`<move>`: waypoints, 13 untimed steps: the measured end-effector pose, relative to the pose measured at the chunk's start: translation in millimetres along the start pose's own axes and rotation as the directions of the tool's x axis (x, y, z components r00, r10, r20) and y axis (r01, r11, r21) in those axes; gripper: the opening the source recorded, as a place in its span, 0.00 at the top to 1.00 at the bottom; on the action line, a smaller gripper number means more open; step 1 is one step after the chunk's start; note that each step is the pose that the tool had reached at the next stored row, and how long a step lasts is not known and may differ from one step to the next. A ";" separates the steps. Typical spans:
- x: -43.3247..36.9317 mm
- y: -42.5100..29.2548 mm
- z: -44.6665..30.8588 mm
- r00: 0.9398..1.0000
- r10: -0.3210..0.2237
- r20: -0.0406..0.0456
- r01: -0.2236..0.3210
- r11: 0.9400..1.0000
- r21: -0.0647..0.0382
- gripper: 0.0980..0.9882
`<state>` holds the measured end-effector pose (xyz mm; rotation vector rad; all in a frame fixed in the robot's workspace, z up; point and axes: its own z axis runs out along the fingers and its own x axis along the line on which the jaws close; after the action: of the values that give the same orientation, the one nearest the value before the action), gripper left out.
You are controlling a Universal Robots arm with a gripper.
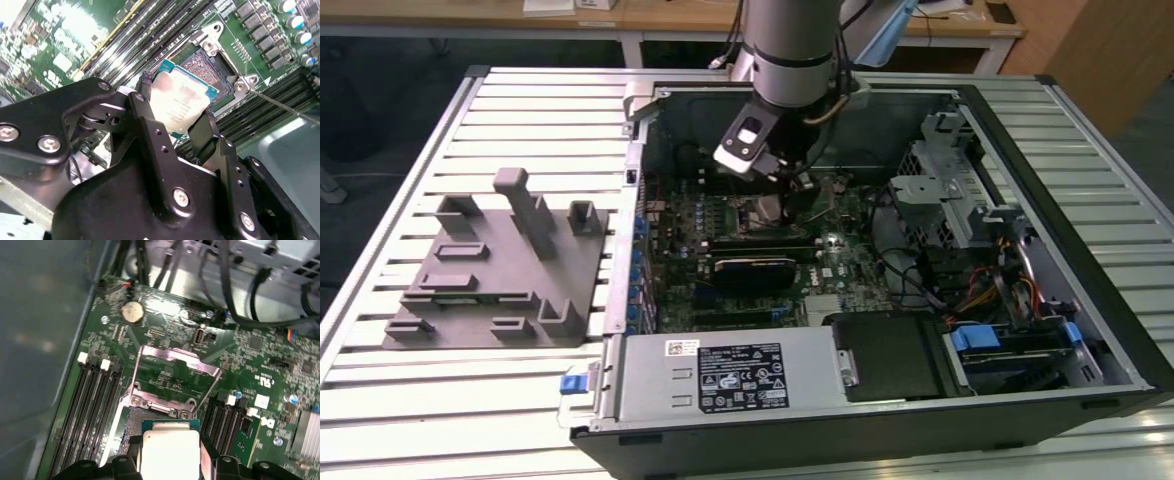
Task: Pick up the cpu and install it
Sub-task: 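Place the cpu into insertion slot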
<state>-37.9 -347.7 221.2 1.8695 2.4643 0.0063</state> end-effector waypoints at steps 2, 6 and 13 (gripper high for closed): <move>0.0 0.0 0.4 0.999 0.035 0.001 -0.035 0.999 0.001 0.50; 0.1 0.0 1.1 0.995 0.104 0.004 -0.104 0.995 0.004 0.50; 1.9 0.5 2.0 0.982 0.187 0.007 -0.187 0.982 0.006 0.50</move>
<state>-37.9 -345.7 219.2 2.0932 2.2771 -0.0005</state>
